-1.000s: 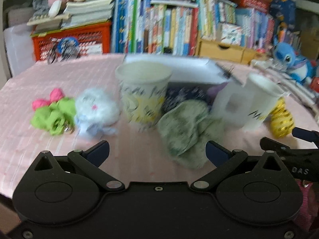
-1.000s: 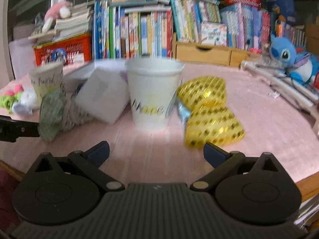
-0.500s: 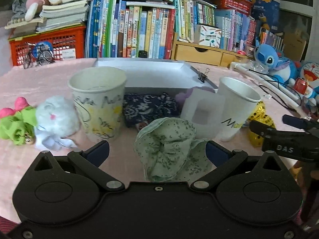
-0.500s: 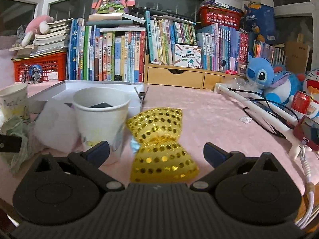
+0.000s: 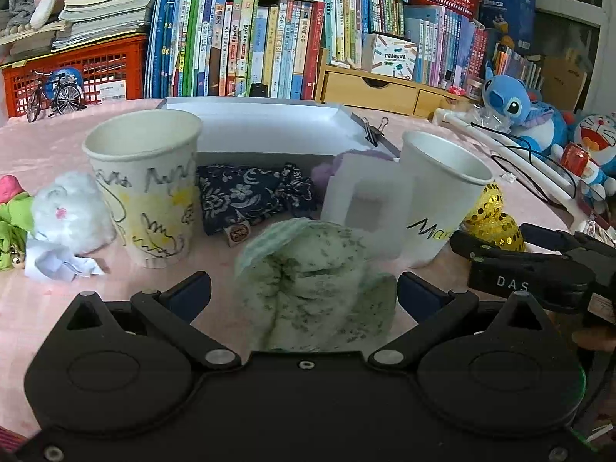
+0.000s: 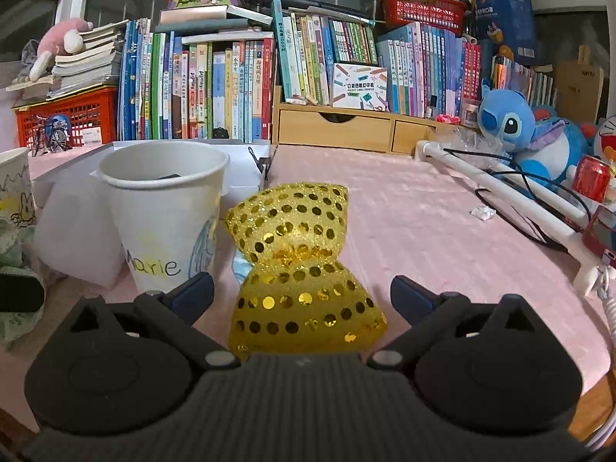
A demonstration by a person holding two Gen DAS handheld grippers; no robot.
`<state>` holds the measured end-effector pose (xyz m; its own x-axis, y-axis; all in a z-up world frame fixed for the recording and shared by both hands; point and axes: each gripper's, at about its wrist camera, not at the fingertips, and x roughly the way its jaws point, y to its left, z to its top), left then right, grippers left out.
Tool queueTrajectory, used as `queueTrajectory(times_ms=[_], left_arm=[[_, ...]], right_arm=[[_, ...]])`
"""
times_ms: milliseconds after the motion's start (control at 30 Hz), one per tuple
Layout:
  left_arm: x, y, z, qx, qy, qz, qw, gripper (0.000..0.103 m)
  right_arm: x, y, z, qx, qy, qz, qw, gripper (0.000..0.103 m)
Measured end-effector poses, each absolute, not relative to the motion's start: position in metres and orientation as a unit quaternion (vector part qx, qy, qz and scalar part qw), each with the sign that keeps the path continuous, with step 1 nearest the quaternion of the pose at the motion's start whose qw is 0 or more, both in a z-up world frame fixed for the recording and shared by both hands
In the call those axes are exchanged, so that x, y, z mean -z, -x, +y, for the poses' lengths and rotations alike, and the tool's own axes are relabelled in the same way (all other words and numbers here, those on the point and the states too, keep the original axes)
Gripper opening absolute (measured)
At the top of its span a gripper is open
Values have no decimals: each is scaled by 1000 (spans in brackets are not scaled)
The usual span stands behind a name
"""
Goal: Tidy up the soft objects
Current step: 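Grasp the green floral cloth with the left tool while the right tool grasps the gold sequin bow, then lift and carry the cloth and bow with both tools toward the white tray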
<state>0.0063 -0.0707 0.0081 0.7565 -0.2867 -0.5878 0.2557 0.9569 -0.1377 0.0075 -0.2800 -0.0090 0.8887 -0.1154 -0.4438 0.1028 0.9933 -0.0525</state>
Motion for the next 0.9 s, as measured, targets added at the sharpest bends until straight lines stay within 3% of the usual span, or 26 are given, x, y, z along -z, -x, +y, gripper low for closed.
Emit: queueTrajectory(times_ms=[300, 500, 733, 833, 900], left_arm=[[1, -3, -88, 138, 7, 312, 940, 102], [6, 0, -89, 129, -4, 317, 940, 88], [5, 4, -85, 126, -21, 310, 942, 57], [2, 6, -82, 125, -21, 310, 942, 40], [-2, 8, -79, 129, -13, 312, 941, 36]], right_arm=[[13, -13, -283, 60, 12, 234, 970, 97], [14, -14, -280, 54, 23, 238, 970, 91], [15, -10, -280, 57, 24, 239, 969, 83], [15, -9, -280, 57, 24, 239, 969, 74], [14, -6, -280, 59, 25, 238, 969, 68]])
